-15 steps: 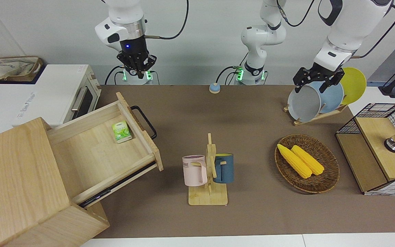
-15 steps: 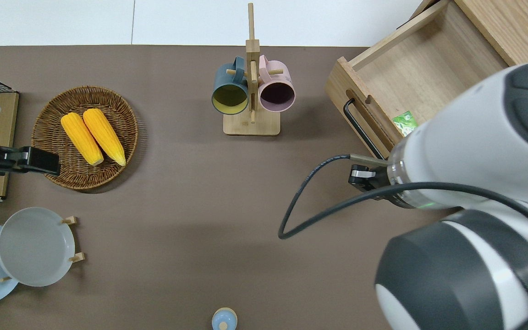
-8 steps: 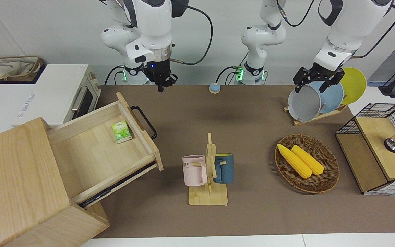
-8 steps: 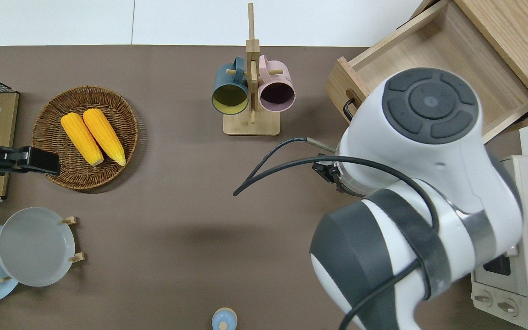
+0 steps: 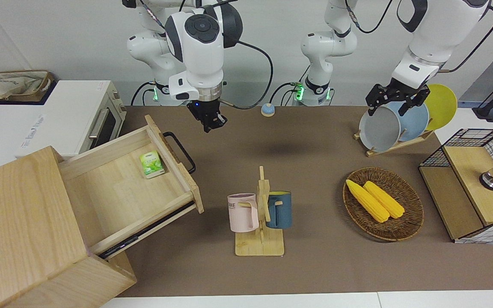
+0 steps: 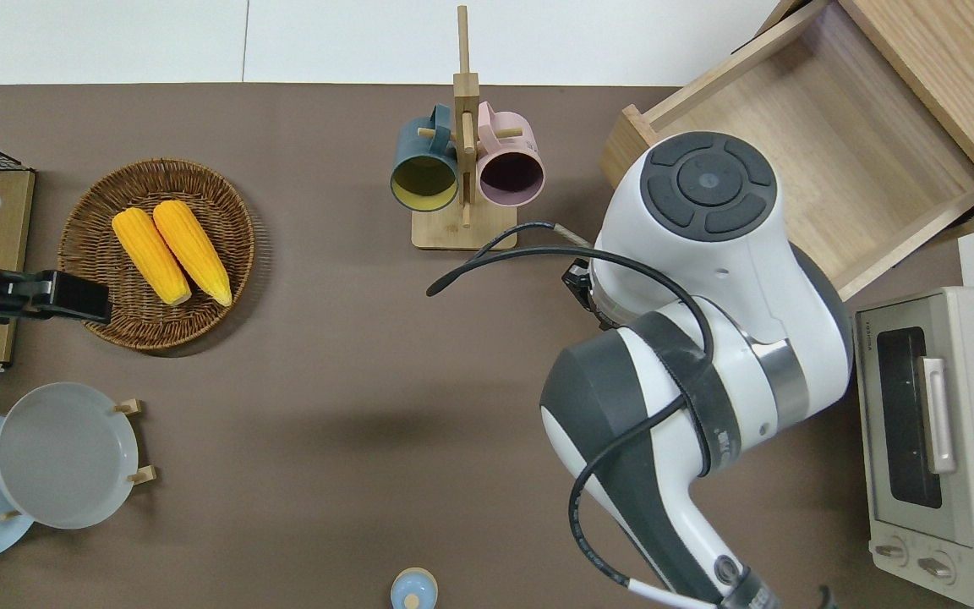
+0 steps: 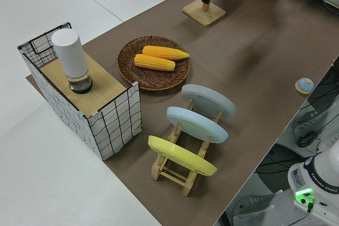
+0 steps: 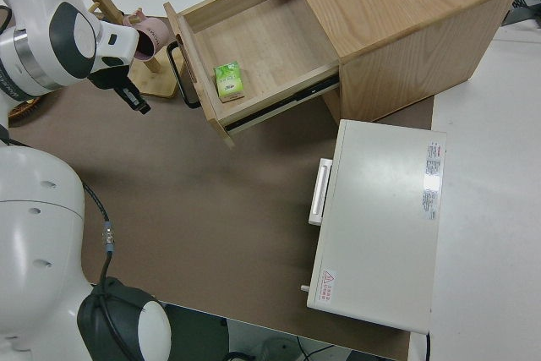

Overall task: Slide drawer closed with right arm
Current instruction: 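Push the wooden drawer away from the robot with the right arm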

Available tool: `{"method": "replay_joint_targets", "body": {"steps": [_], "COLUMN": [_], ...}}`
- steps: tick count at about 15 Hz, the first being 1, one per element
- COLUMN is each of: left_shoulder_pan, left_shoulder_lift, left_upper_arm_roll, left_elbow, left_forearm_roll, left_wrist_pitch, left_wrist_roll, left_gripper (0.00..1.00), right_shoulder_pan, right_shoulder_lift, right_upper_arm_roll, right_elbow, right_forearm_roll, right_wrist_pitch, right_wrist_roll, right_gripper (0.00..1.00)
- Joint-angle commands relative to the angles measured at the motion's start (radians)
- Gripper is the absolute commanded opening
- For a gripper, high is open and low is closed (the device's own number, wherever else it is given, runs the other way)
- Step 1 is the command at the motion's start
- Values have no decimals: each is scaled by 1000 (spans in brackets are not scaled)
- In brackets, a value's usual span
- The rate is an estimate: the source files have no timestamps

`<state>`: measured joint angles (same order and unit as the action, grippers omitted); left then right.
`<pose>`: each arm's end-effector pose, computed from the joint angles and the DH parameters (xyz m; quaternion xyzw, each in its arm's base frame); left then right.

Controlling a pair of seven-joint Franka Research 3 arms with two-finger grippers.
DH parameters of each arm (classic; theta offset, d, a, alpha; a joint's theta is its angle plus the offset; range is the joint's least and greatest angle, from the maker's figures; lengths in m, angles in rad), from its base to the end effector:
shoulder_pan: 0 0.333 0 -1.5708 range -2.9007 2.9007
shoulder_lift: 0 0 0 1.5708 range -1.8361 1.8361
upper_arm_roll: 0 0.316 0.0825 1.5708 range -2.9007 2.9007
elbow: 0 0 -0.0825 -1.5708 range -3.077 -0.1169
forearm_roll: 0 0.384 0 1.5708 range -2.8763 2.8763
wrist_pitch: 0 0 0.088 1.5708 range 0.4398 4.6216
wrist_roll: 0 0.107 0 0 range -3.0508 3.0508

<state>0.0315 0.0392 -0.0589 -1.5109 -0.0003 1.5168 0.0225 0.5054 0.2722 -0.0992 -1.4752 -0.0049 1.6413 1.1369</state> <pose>0.5612 -0.0147 0.6261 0.9995 -0.0249 -0.0166 0.0013 0.5787 0.2561 0.5140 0.9331 -0.3554 -0.0265 0.0478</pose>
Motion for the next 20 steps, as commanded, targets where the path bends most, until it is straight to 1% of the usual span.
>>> {"method": "replay_joint_targets", "body": {"steps": [1, 3, 7, 10, 12, 15, 16, 17, 19, 20], "left_shoulder_pan": [5, 5, 5, 5, 5, 5, 5, 5, 5, 5], "left_shoulder_lift": [11, 11, 13, 11, 11, 11, 11, 11, 11, 11], "left_upper_arm_roll": [-7, -7, -7, -7, -7, -7, -7, -7, -7, -7], "left_elbow": [26, 24, 24, 24, 26, 26, 26, 24, 24, 26], "left_forearm_roll": [17, 17, 17, 17, 17, 17, 17, 17, 17, 17], "left_wrist_pitch": [-20, -20, -20, -20, -20, -20, -20, -20, -20, -20], "left_wrist_roll": [10, 8, 10, 10, 10, 10, 10, 10, 10, 10], "left_gripper": [993, 993, 993, 993, 993, 993, 993, 993, 993, 993], "right_shoulder_pan": [-15, -19, -38, -76, -88, -117, -129, -142, -175, -189], "right_shoulder_lift": [21, 28, 50, 67, 77, 88, 94, 100, 119, 131], "right_upper_arm_roll": [1, -2, -8, -8, -8, -7, -7, -7, -5, -7], "right_elbow": [-14, -14, -10, -8, -4, -4, 6, 7, 27, 45], "right_forearm_roll": [-7, -7, -9, -9, 0, 3, 3, 8, 22, 22], "right_wrist_pitch": [63, 87, 104, 130, 140, 186, 196, 198, 198, 198], "right_wrist_roll": [60, 61, 47, 41, 43, 31, 14, -14, -64, -86], "right_gripper": [0, 0, 0, 0, 0, 0, 0, 0, 0, 0]}}
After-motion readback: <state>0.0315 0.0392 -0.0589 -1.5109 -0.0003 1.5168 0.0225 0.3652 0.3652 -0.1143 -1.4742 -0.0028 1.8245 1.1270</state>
